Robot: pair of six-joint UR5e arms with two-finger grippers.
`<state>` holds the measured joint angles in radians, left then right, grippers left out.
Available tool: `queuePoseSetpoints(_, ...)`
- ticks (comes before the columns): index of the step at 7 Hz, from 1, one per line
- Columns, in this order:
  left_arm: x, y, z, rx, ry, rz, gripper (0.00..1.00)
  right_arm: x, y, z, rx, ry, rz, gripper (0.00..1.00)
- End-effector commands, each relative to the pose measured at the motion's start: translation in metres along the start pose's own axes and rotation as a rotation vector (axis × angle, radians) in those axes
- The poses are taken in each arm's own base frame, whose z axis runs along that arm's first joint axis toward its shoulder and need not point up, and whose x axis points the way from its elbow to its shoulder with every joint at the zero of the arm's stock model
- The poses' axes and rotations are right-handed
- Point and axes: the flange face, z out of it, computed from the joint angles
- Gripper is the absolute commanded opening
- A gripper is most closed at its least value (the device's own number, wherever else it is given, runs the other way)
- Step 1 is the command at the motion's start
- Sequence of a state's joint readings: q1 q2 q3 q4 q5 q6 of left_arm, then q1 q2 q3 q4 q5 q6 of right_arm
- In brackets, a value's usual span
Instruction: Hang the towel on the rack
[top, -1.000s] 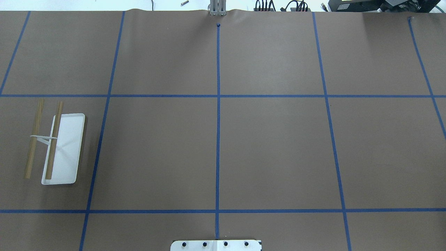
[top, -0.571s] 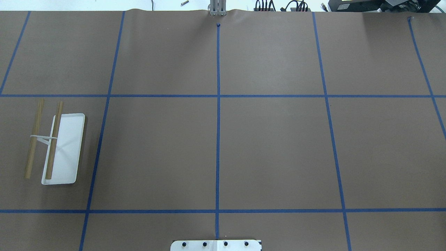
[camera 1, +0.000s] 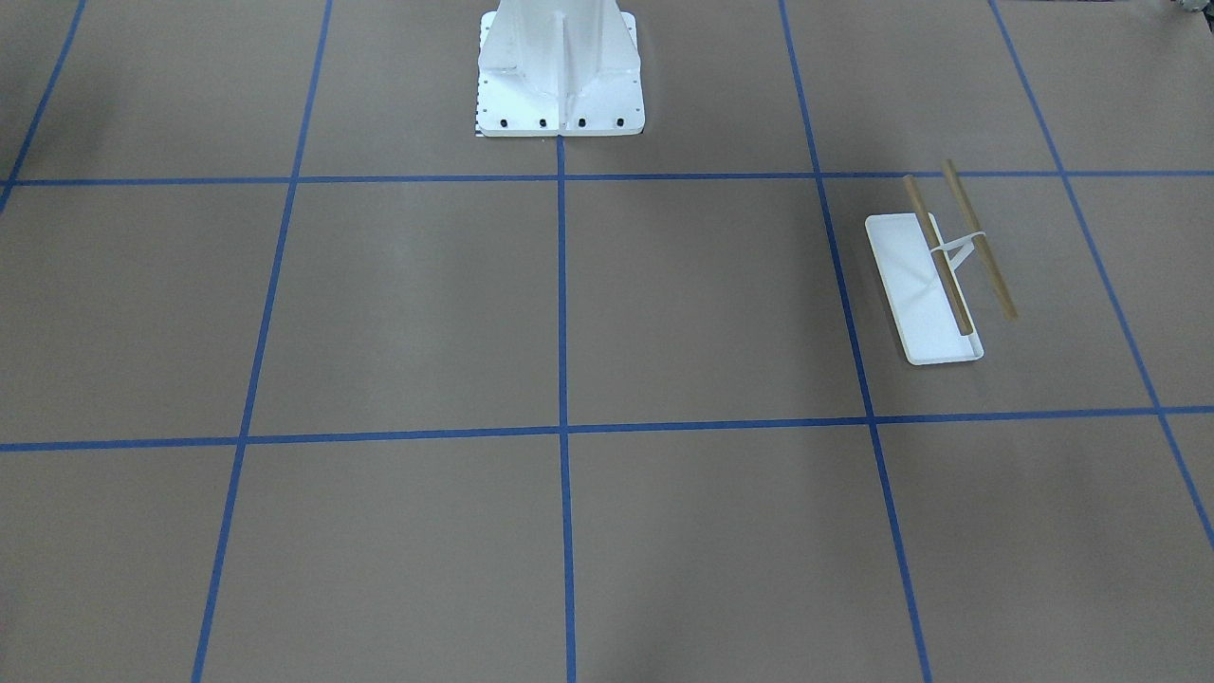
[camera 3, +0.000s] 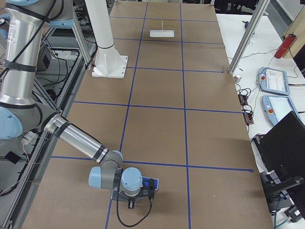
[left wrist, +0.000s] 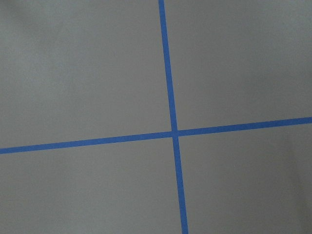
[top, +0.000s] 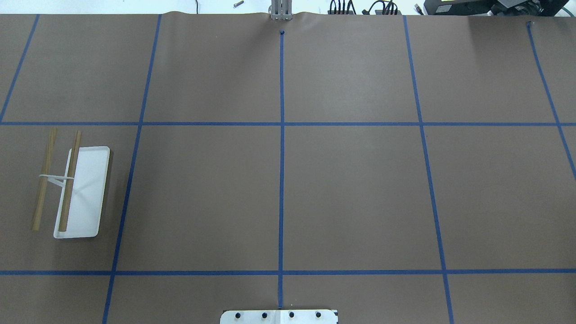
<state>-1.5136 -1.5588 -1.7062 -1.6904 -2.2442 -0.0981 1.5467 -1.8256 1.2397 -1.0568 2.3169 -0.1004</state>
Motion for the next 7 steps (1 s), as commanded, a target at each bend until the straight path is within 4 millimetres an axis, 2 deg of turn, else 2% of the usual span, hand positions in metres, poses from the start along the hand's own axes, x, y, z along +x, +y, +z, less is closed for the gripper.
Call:
queuePoseSetpoints(1, 0.002, -0.002, -0.002, 0.006, 0.000, 0.004, 0.99, -0.004, -0.007, -0.005, 0.024, 0.006, -0.051, 0.00)
queuePoseSetpoints(4, 0.006, -0.010, -0.005, 0.013, 0.003, 0.009, 0.99, -0.061, -0.062, -0.075, 0.162, -0.013, -0.165, 0.00)
queuePoseSetpoints(5, 0.011, -0.018, -0.010, 0.025, 0.004, 0.020, 0.99, -0.080, -0.086, -0.111, 0.209, -0.062, -0.181, 0.00)
queuePoseSetpoints(6, 0.022, -0.035, -0.022, 0.048, 0.007, 0.036, 0.99, -0.118, -0.124, -0.166, 0.281, -0.123, -0.232, 0.00)
queuePoseSetpoints(7, 0.039, -0.064, -0.039, 0.086, 0.013, -0.019, 0.98, -0.165, -0.164, -0.225, 0.339, -0.115, -0.294, 0.00)
